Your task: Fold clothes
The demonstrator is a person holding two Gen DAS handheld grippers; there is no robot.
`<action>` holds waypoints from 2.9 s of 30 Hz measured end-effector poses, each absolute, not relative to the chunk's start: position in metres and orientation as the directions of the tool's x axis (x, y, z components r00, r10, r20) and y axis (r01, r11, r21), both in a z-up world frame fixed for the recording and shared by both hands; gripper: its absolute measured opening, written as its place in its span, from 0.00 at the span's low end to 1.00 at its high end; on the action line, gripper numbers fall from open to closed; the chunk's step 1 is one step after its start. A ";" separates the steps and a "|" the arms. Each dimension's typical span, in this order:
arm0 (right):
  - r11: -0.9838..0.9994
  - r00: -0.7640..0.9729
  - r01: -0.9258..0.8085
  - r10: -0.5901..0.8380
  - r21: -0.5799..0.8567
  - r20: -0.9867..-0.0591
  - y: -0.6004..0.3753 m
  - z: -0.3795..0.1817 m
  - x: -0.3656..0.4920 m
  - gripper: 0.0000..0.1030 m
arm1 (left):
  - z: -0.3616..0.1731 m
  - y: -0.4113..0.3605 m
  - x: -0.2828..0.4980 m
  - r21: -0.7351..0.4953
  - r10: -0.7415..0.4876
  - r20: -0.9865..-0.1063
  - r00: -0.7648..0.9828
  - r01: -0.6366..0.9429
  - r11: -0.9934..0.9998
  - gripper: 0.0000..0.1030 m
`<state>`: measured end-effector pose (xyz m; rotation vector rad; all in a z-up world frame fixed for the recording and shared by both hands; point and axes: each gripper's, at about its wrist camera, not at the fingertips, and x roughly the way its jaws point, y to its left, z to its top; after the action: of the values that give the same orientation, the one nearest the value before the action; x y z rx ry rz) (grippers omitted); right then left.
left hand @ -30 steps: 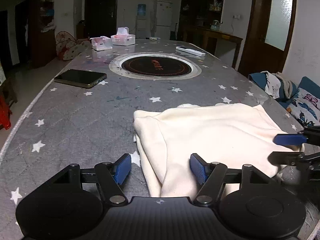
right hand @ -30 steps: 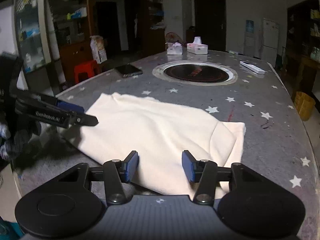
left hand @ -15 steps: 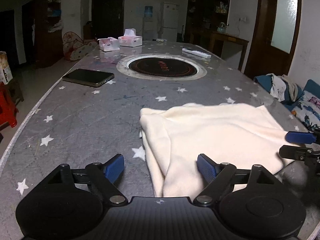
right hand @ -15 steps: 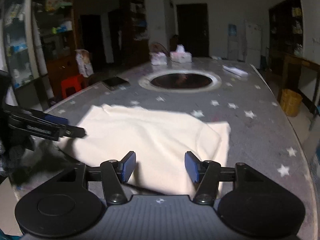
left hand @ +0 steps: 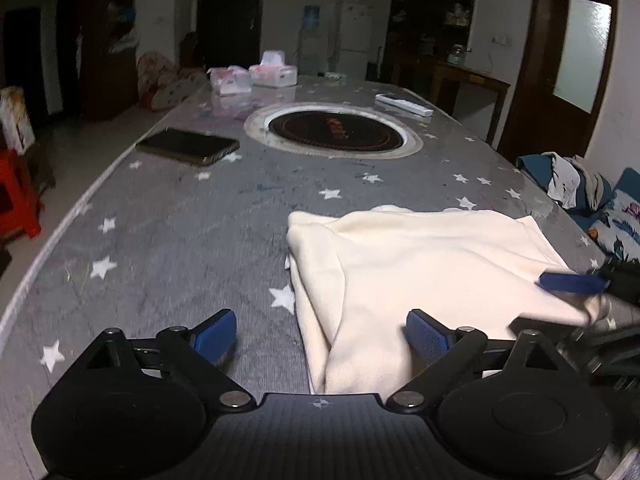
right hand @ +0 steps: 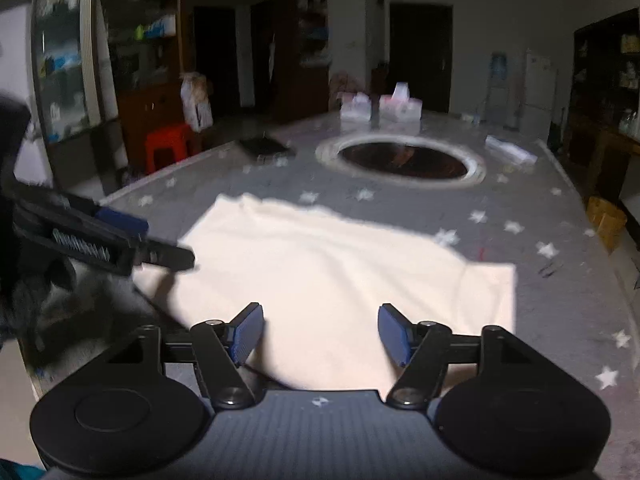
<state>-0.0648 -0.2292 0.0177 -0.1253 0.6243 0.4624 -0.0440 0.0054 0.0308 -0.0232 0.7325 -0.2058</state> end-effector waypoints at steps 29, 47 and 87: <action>0.860 0.695 -0.504 0.355 -0.073 -0.625 -0.211 0.002 -0.068 1.00 | 0.021 0.015 -0.034 -0.181 -0.200 -0.709 0.676 0.100 0.978 1.00; 0.864 0.703 -0.494 0.335 -0.092 -0.628 -0.209 0.002 -0.069 1.00 | 0.028 0.011 -0.036 -0.132 -0.147 -0.721 0.677 0.073 0.988 1.00; 0.922 0.672 -0.369 0.351 0.116 -0.652 -0.229 0.023 0.049 1.00 | 0.022 0.010 -0.014 -0.118 -0.144 -0.738 0.659 0.084 0.989 1.00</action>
<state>0.0490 -0.2288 0.0225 -0.0265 0.7283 0.4053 -0.0140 0.0096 0.0218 -0.0754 0.8414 -0.1291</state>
